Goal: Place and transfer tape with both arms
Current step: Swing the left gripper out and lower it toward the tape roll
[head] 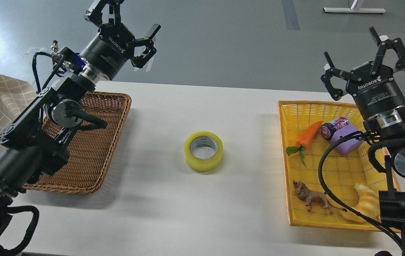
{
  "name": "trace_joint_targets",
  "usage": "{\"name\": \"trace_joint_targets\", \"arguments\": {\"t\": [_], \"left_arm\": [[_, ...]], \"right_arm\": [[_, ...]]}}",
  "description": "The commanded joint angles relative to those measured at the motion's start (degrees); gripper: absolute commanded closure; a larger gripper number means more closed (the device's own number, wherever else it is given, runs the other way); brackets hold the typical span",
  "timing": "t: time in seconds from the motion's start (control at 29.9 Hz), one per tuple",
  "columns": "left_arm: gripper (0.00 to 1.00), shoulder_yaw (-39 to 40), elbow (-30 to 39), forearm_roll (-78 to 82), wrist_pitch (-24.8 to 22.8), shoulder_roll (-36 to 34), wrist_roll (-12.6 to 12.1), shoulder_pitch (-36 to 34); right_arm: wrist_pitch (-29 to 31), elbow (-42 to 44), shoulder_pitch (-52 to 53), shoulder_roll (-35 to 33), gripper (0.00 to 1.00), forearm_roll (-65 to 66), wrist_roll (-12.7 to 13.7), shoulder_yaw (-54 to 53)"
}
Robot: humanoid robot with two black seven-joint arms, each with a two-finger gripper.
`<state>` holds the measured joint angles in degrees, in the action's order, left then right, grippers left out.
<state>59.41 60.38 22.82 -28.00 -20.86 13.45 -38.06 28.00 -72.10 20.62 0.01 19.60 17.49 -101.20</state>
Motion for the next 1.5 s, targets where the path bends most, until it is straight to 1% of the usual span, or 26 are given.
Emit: {"name": "trace_joint_targets", "arguments": {"t": [0.0, 0.23, 0.37, 0.57, 0.7, 0.9, 1.17, 1.47], "left_arm": [[0.02, 0.0, 0.0, 1.1, 0.0, 0.0, 0.0, -0.2], [0.02, 0.1, 0.4, 10.4, 0.0, 0.5, 0.0, -0.6], [0.02, 0.1, 1.5, 12.2, 0.0, 0.4, 0.0, -0.7], [0.02, 0.0, 4.7, 18.0, 0.0, -0.1, 0.0, -0.7], [0.02, 0.1, 8.1, 25.9, 0.0, -0.6, 0.0, -0.7], [0.02, 0.0, 11.5, 32.8, 0.0, -1.5, -0.1, -0.8], [0.02, -0.1, 14.1, 39.4, 0.0, -3.0, -0.2, -1.6], [0.02, -3.8, 14.8, 53.2, 0.0, -4.1, -0.4, -4.0]], "right_arm": [[0.0, -0.3, -0.1, 0.0, 0.05, 0.0, -0.1, 0.0], [0.0, -0.3, -0.2, 0.0, 0.05, 0.0, -0.1, 0.0], [0.0, -0.3, -0.2, 0.0, 0.05, 0.0, -0.1, 0.0], [0.0, -0.3, -0.3, 0.0, 0.05, 0.0, -0.1, 0.0], [0.0, -0.3, -0.7, 0.0, 0.05, 0.0, -0.1, 0.0], [0.0, -0.5, -0.9, 0.0, 0.05, 0.0, -0.1, 0.0], [0.0, -1.3, -1.5, 0.0, 0.05, 0.0, -0.1, 0.0], [0.0, -1.3, -1.7, 0.0, 0.05, 0.1, -0.2, 0.0]]}}
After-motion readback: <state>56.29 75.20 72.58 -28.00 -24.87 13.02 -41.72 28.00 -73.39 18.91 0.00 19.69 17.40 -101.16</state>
